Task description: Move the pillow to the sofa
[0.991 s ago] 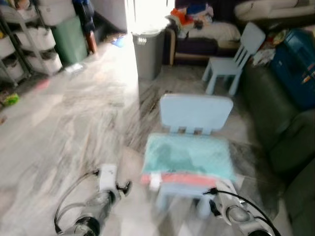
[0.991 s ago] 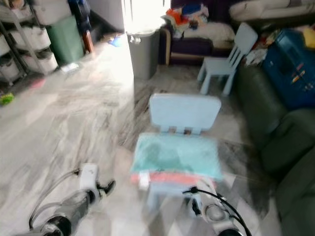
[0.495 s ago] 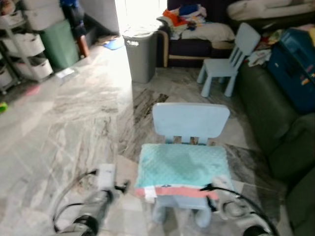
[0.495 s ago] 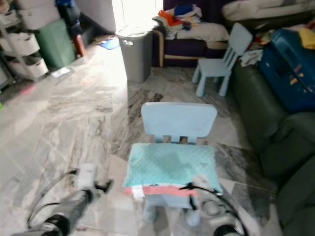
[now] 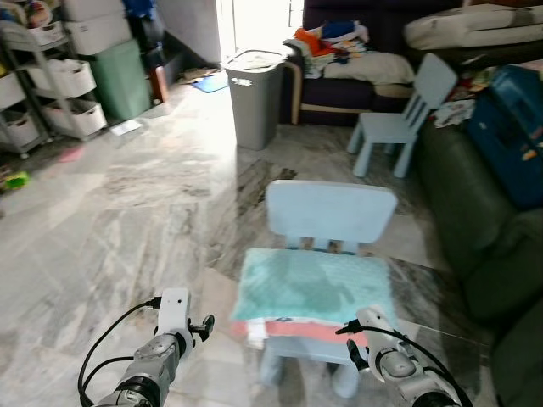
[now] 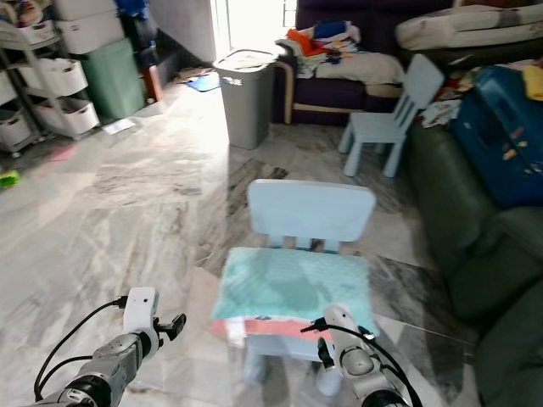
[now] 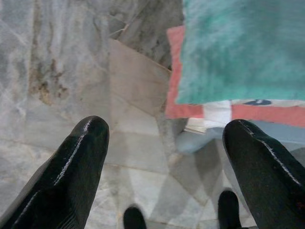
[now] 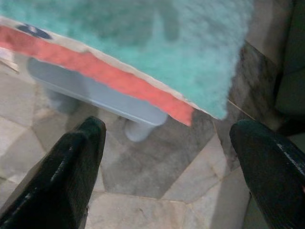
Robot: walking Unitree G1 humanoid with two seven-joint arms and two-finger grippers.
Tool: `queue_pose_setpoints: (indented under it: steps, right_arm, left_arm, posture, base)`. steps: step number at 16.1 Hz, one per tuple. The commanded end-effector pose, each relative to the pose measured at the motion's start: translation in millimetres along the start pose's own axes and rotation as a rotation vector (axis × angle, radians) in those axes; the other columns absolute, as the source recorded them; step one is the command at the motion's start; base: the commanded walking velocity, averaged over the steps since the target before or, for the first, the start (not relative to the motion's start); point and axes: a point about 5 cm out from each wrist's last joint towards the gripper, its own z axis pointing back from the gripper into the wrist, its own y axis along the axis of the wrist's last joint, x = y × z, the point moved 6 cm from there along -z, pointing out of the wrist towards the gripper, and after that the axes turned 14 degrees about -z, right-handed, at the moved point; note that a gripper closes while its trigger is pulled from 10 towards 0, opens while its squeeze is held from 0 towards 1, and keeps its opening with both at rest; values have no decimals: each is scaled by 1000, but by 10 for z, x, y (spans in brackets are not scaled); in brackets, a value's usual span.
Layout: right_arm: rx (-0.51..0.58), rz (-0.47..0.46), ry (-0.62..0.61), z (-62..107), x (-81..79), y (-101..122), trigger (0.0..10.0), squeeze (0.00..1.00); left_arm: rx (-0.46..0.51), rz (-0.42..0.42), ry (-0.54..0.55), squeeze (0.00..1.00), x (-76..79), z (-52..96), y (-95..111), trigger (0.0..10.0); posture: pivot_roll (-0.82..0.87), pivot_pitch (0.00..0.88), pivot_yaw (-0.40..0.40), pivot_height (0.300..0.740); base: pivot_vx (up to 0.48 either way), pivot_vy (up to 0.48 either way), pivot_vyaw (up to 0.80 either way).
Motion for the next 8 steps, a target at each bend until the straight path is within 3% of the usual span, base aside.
queue_pose_setpoints:
  steps: [1,6,8]
  right_arm:
    - [-3,8,-8,0,44,1,10000,0]
    - [-1,10,-7,0,36,6,10000,0]
    - [-3,11,-8,0,42,2,10000,0]
  left_arm:
    - [-2,3,-17,0,45,-8,10,10000]
    - [-1,3,-17,0,43,-8,16,10000]
    - [6,14,-14,0,35,-7,23,10000]
  posture:
    - [-44,0,-2,740]
    - [-45,0,-1,740]
    - [-44,0,-1,740]
  base:
    - [0,-416,0]
    - [0,-402,0]
    - [0,0,0]
